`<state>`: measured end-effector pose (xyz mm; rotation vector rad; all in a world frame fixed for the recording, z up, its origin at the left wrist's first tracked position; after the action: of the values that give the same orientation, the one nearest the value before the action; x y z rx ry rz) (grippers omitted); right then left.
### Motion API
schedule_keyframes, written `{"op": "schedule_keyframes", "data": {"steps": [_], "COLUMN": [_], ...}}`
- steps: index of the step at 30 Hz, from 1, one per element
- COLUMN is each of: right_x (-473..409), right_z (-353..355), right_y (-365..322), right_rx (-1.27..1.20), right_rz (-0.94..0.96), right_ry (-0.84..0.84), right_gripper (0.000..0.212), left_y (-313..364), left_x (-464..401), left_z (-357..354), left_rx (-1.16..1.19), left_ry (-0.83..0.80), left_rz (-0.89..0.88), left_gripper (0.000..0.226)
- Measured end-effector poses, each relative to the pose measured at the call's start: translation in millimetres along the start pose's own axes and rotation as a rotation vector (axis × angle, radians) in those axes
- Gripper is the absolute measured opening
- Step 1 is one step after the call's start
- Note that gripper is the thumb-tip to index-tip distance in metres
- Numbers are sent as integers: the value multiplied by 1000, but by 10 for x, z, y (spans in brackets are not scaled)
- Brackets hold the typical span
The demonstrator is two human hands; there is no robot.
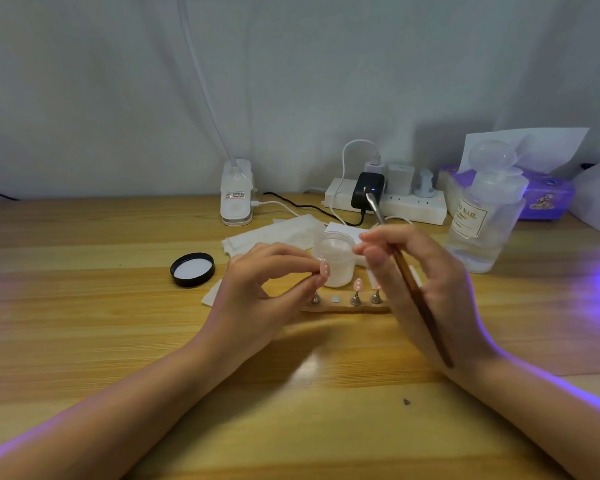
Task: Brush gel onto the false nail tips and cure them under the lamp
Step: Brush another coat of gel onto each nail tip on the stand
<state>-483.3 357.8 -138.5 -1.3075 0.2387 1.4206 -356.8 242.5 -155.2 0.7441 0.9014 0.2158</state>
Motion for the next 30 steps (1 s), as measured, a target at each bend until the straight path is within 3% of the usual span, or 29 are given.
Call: {"op": "schedule_keyframes", "data": {"steps": [5, 8, 12, 17, 23, 30], "right_x": [-204, -370, -584, -718, -774, -813], "right_z": [116, 110, 58, -114, -282, -185], "right_y": [68, 186, 290, 376, 372, 388], "right_rx": [-241, -174, -27, 217, 228, 126], "right_rz": [-295, -411, -362, -306, -286, -330], "right_ry": [95, 14, -148, -312, -378, -297], "right_gripper": [40, 42, 29, 33, 38, 36], "left_y": [-32, -34, -41, -55, -38, -46], "left_x": [3, 0, -10, -4, -13, -3], "left_z": [19, 19, 25, 38, 34, 35], "left_rx": [55, 60, 57, 58, 64, 64], "left_ry": [6, 10, 3, 6, 17, 20], "left_rz": [120, 154, 155, 142, 128, 147], "left_gripper": [12, 12, 13, 13, 14, 13]}}
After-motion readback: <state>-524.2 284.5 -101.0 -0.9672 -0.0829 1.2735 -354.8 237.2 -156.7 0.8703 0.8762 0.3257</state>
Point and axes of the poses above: each hand's wrist, its own x-axis away from the middle knuckle, its own z-axis out of the back of the hand, y = z × x, the point moved 2 cm from there along -x, towards the middle knuckle, and after that the axes turned 5 degrees about z, right-handed, at the moved point
